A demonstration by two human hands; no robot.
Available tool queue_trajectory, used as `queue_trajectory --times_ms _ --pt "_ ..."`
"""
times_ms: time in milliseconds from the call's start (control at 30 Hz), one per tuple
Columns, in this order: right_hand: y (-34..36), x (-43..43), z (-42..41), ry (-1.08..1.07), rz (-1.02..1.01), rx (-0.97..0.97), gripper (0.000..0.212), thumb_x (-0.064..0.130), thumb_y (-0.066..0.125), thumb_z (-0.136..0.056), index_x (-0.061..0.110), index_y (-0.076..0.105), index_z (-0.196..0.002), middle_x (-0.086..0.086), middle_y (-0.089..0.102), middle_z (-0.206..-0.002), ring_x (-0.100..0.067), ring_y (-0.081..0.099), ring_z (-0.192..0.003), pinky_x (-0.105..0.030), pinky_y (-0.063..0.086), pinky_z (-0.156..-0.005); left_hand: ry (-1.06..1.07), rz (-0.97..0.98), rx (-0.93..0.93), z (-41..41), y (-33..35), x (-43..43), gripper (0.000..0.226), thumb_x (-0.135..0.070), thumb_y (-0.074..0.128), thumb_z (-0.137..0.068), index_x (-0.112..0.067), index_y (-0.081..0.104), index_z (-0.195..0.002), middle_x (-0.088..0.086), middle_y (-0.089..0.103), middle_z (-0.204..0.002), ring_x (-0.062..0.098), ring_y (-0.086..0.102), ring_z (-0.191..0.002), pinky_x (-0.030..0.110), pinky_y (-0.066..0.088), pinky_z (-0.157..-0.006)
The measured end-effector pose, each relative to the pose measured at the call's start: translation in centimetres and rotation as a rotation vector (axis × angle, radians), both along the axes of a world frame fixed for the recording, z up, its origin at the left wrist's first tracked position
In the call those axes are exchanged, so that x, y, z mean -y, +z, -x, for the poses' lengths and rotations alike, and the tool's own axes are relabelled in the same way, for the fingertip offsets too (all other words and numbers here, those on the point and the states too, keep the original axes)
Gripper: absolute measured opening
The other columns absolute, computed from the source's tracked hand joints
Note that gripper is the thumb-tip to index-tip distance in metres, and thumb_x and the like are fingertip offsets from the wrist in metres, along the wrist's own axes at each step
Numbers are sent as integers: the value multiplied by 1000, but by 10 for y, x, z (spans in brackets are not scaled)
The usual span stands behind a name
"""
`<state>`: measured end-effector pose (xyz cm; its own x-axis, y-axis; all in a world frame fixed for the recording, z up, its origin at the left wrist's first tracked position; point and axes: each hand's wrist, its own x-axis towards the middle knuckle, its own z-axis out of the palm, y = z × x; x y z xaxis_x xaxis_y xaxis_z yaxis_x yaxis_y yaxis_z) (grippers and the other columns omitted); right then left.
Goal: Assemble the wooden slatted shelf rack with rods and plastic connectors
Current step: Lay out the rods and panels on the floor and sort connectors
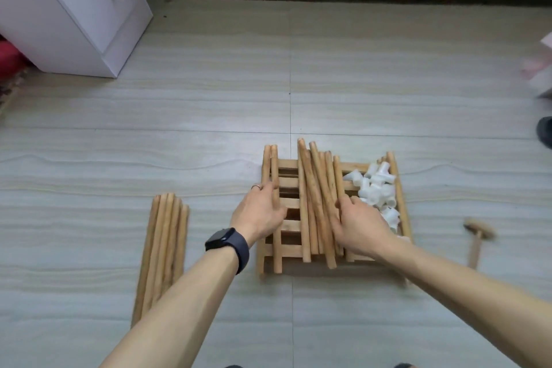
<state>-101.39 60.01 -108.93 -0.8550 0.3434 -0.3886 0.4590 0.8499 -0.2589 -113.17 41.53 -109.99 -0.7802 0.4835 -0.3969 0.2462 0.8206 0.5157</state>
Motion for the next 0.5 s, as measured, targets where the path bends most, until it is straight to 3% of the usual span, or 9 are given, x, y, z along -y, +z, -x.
queue_trajectory --times_ms 100,267,367,500 --pt "-20 -14 -3 -111 -33 64 19 31 44 -99 13 44 -96 -14 66 -103 -29 53 -81 -36 38 -66 -27 10 25 -9 -8 -30 64 -50 58 -94 -21 41 -148 6 51 -146 25 53 -128 39 51 -99" --pt "-41 -21 2 -148 -6 96 28 36 45 -102 9 50 -108 -14 68 -106 -35 62 -99 -35 39 -69 81 62 135 -26 -23 -65 79 -64 58 -89 -18 34 -148 15 45 -144 33 56 -123 41 51 -94" --pt "-46 -23 5 -161 14 76 40 50 48 -100 11 45 -106 -10 66 -103 -34 62 -100 -36 40 -65 120 89 116 -31 -29 -74 86 -68 59 -86 -19 29 -150 15 39 -145 36 55 -123 47 52 -96" --pt "-50 -21 7 -144 18 42 40 49 47 -100 10 44 -106 -14 67 -107 -35 63 -101 -36 38 -63 161 101 118 -32 -31 -79 100 -68 67 -80 -18 22 -154 14 38 -147 36 52 -128 49 49 -100"
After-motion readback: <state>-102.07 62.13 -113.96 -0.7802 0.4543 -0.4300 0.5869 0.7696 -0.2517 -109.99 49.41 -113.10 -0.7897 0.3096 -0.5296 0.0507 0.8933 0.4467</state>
